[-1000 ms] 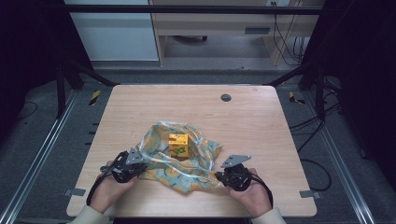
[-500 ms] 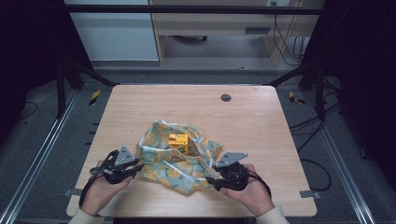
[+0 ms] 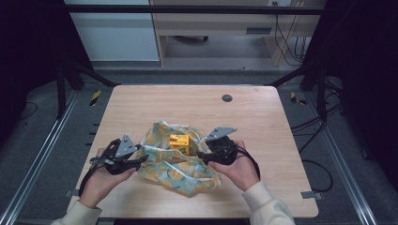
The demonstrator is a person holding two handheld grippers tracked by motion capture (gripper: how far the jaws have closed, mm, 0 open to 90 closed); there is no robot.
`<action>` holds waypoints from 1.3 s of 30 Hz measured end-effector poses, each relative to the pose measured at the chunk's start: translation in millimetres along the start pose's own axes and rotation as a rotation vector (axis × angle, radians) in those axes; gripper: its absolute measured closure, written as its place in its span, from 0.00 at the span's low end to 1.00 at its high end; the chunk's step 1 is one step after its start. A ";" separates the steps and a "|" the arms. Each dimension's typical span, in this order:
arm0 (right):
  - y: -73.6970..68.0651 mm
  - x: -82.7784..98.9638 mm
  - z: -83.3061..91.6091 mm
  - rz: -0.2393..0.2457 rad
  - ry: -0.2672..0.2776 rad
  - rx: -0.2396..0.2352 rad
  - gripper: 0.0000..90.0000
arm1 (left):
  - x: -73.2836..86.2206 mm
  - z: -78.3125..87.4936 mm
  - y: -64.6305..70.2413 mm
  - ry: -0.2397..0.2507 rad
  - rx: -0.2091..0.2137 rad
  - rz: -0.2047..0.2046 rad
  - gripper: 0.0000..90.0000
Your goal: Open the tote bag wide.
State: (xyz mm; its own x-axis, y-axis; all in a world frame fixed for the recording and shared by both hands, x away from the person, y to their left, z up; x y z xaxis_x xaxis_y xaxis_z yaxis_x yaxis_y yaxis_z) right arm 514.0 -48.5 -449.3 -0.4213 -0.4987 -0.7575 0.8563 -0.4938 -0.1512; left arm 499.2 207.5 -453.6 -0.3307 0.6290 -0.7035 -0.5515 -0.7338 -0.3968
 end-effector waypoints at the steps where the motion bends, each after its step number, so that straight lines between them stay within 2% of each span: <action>1: 4.1 -2.2 -4.2 -0.004 -0.003 0.007 0.52 | -4.0 -2.4 0.3 0.006 0.001 -0.005 0.56; 3: 7.3 -3.8 -8.1 -0.009 -0.006 0.006 0.52 | -7.3 -4.6 0.2 0.005 0.006 -0.015 0.52; 4: 13.9 -6.2 -16.2 -0.021 -0.008 0.009 0.51 | -12.9 -11.1 2.6 0.008 0.031 -0.019 0.49; 6: 16.0 -6.1 -18.3 -0.023 -0.013 0.011 0.49 | -14.9 -14.8 3.9 0.004 0.038 -0.020 0.44; 7: 19.8 -4.2 -24.8 -0.034 -0.029 0.011 0.44 | -16.7 -22.3 7.6 -0.005 0.059 -0.035 0.41; 12: 24.6 1.3 -32.3 -0.050 -0.057 0.023 0.42 | -13.0 -35.6 13.5 -0.039 0.061 -0.073 0.35; 15: 28.7 4.2 -36.2 -0.065 -0.080 0.029 0.48 | -3.6 -41.8 16.7 -0.070 0.058 -0.089 0.35; 17: 31.3 7.0 -39.8 -0.074 -0.103 0.032 0.60 | 6.4 -44.0 20.2 -0.085 0.068 -0.096 0.41; 18: 32.5 7.7 -41.5 -0.071 -0.110 0.032 0.69 | 9.9 -44.7 21.0 -0.094 0.068 -0.100 0.45; 19: 34.7 7.1 -43.5 -0.073 -0.107 0.038 0.83 | 17.9 -46.3 22.4 -0.106 0.066 -0.113 0.56; 20: 35.8 6.8 -44.0 -0.077 -0.108 0.036 0.88 | 22.1 -47.6 23.1 -0.107 0.059 -0.114 0.61; 21: 35.8 6.8 -44.0 -0.077 -0.108 0.036 0.88 | 22.1 -47.6 23.1 -0.107 0.059 -0.114 0.68; 22: 41.6 3.7 -45.9 -0.084 -0.083 0.045 0.97 | 29.4 -49.5 24.7 -0.115 0.070 -0.121 0.77; 23: 41.6 3.7 -45.9 -0.084 -0.083 0.045 0.97 | 29.4 -49.5 24.7 -0.115 0.070 -0.121 0.82; 24: 48.2 0.0 -46.4 -0.094 -0.069 0.052 0.99 | 32.0 -50.2 24.5 -0.114 0.059 -0.134 0.88; 25: 48.2 0.0 -46.4 -0.094 -0.069 0.052 0.99 | 32.5 -50.1 24.4 -0.112 0.054 -0.138 0.88; 26: 54.5 -6.6 -46.0 -0.101 -0.042 0.051 1.00 | 29.5 -48.6 21.0 -0.100 0.041 -0.138 0.94; 30: 63.9 -18.1 -41.6 -0.113 -0.008 0.062 1.00 | 16.5 -40.3 11.5 -0.048 -0.004 -0.128 0.96; 31: 73.7 -26.6 -36.4 -0.117 0.019 0.079 1.00 | 13.1 -37.5 8.8 -0.032 -0.014 -0.123 0.97; 32: 77.4 -28.0 -35.0 -0.119 0.022 0.087 1.00 | 11.0 -34.7 7.1 -0.019 -0.015 -0.110 0.98; 33: 82.6 -28.6 -34.0 -0.125 0.025 0.093 1.00 | 11.0 -34.7 7.1 -0.019 -0.015 -0.110 0.98; 35: 92.2 -23.8 -36.2 -0.168 0.021 0.097 1.00 | 15.5 -35.7 9.1 -0.035 -0.009 -0.122 0.98; 37: 95.4 -20.7 -37.9 -0.175 0.012 0.100 1.00 | 20.7 -37.6 13.4 -0.045 0.006 -0.125 0.98; 38: 103.7 -10.8 -44.0 -0.189 -0.014 0.103 1.00 | 26.7 -39.9 18.1 -0.067 0.016 -0.147 0.98; 39: 103.7 -10.8 -44.0 -0.189 -0.014 0.103 1.00 | 26.7 -39.9 18.1 -0.067 0.016 -0.147 0.98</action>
State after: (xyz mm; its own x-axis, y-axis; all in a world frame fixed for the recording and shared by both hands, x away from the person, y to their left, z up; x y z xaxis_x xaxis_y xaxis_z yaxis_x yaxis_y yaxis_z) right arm 620.4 -63.0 -484.7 -0.5762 -0.3994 -0.7131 0.7269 -0.6494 -0.2236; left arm 510.9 200.7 -503.1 -0.2957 0.7455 -0.5973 -0.6099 -0.6286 -0.4825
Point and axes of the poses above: each handheld gripper's, and its own axes: z roughly backward along the jaws, x roughly out of its underside, y roughly to its right, the point moved 7 cm from there along -z, roughly forward along the jaws, and after that the axes turned 14 degrees about -x, right-handed, at the moved point
